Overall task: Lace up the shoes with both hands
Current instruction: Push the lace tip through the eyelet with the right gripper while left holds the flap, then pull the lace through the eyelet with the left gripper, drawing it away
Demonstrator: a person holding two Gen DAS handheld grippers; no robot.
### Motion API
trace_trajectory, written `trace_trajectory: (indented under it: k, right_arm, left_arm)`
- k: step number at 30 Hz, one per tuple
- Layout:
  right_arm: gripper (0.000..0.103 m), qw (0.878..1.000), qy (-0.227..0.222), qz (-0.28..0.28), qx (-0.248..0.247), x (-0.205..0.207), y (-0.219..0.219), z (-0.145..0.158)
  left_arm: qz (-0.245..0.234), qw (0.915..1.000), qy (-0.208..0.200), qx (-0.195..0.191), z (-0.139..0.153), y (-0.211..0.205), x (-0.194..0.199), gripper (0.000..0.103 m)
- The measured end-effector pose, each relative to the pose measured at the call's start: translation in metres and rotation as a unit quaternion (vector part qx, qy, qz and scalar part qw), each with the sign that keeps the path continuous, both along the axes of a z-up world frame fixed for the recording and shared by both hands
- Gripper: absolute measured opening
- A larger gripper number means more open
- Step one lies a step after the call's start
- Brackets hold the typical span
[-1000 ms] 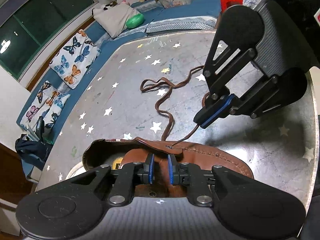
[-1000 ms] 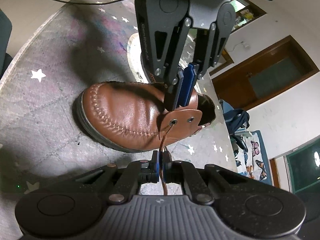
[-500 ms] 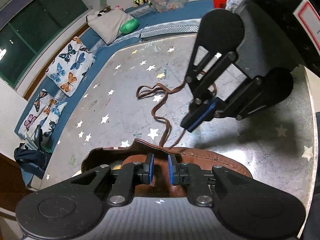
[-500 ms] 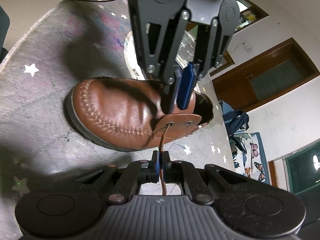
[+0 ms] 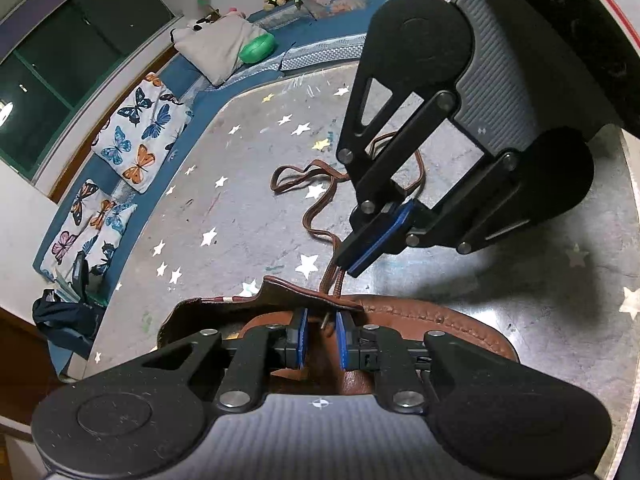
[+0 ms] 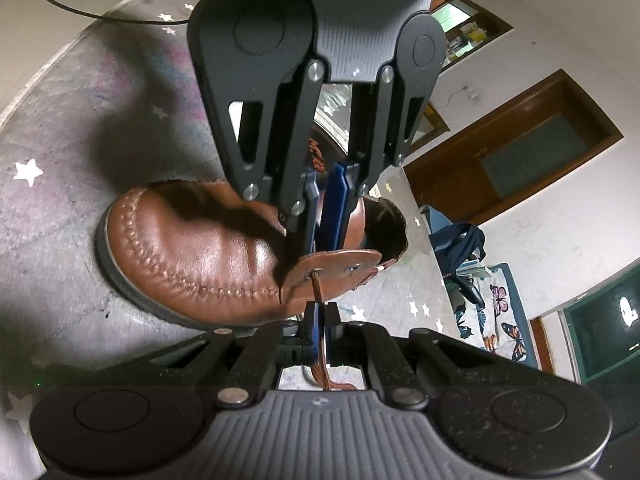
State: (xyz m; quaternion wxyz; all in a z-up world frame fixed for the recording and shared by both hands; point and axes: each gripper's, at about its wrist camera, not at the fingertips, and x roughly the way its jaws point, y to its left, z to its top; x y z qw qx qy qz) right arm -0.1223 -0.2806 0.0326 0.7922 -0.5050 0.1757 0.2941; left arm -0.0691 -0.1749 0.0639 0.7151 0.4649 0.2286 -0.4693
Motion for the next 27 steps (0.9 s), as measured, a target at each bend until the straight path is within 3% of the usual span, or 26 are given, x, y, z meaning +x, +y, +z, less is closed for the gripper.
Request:
trace_trajectory:
  k: [7, 13, 15, 18, 20, 27]
  right_arm:
    - [0.003, 1.0, 0.001, -0.012, 0.022, -0.002, -0.001, 0.002]
    - [0.008, 0.997, 0.012, -0.04, 0.064, -0.005, -0.005, 0.008]
    - [0.015, 0.994, 0.024, -0.059, 0.093, -0.01, -0.01, 0.01]
    - [0.025, 0.985, 0.045, -0.087, 0.14, -0.01, -0.015, 0.014]
    - [0.033, 0.977, 0.054, -0.105, 0.175, -0.01, -0.019, 0.018]
    - [0.047, 0.942, 0.072, -0.163, 0.283, -0.011, -0.03, 0.026]
  left_arm:
    - [0.028, 0.999, -0.033, -0.015, -0.008, -0.001, -0.017, 0.004]
    - [0.114, 0.9899, -0.07, -0.047, -0.015, -0.002, -0.036, 0.004]
    - [0.142, 0.9841, -0.089, -0.058, -0.015, -0.002, -0.045, 0.003]
    - [0.178, 0.9741, -0.116, -0.076, -0.012, -0.001, -0.056, 0.003]
    - [0.203, 0.9675, -0.115, -0.098, -0.007, 0.005, -0.06, 0.003]
    - [0.264, 0.9471, -0.112, -0.144, 0.007, 0.032, -0.068, 0.003]
